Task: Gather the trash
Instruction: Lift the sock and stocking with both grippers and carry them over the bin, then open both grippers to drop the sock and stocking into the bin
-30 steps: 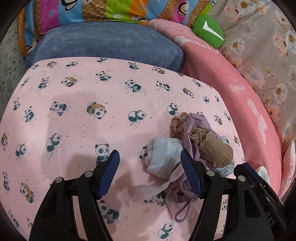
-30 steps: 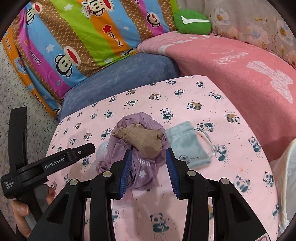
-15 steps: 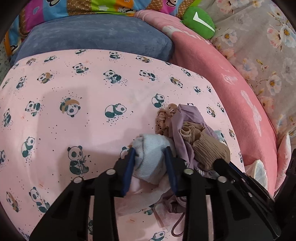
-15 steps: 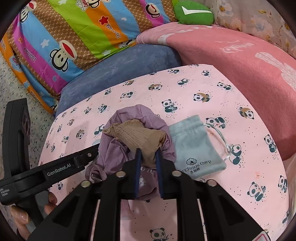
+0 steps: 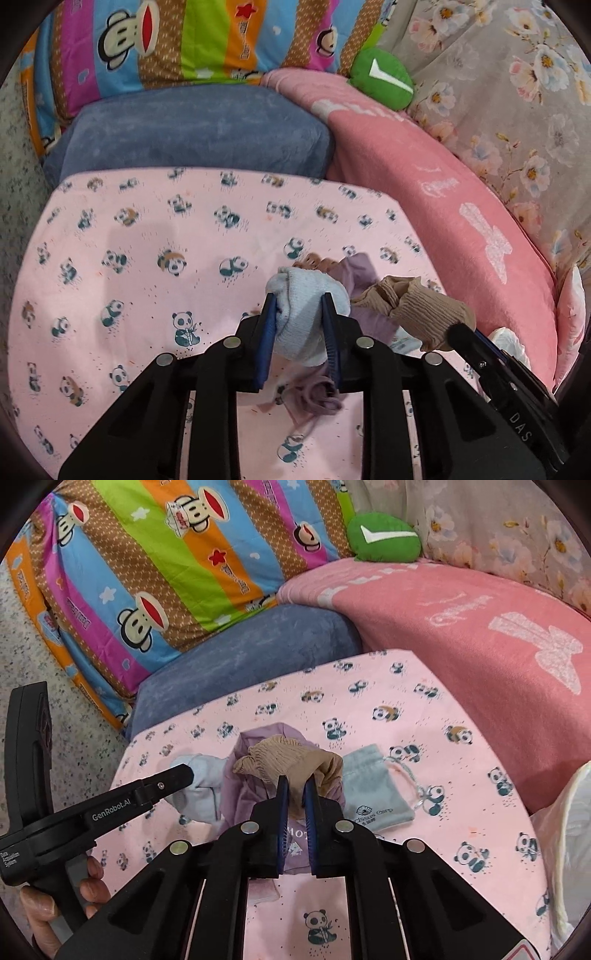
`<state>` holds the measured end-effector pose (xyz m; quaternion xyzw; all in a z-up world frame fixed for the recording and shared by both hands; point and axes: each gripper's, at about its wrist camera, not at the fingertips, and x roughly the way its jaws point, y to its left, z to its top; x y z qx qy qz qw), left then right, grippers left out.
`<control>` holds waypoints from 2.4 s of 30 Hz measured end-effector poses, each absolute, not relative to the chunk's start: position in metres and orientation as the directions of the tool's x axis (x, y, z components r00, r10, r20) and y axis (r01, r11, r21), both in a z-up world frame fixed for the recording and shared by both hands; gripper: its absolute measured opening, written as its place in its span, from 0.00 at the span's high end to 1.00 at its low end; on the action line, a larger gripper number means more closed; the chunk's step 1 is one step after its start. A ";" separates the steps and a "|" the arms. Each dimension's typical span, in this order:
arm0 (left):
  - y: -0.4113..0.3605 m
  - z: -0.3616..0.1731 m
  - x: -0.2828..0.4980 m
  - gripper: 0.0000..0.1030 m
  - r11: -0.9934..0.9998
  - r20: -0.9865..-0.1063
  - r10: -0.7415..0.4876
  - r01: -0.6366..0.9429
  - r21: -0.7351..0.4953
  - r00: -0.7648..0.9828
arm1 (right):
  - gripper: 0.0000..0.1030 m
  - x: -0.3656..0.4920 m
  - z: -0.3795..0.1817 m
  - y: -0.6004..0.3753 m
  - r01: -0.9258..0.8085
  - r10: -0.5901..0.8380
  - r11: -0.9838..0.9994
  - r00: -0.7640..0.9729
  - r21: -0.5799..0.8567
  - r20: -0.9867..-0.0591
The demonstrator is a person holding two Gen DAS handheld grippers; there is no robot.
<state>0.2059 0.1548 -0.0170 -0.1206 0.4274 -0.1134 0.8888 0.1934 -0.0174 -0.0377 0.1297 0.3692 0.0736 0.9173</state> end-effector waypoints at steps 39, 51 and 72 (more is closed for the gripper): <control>-0.065 0.061 0.076 0.77 0.839 -0.637 -0.511 0.497 -0.223 0.576 | 0.91 -0.013 0.044 -0.238 0.234 -0.030 0.906 0.868 0.353 -0.496; -0.127 0.038 0.058 0.77 0.789 -0.688 -0.541 0.575 -0.216 0.483 | 0.90 -0.049 0.016 -0.300 0.344 -0.104 0.861 0.841 0.376 -0.530; -0.170 0.011 0.049 0.40 0.774 -0.714 -0.530 0.606 -0.185 0.458 | 0.84 -0.058 -0.019 -0.341 0.422 -0.152 0.828 0.803 0.370 -0.576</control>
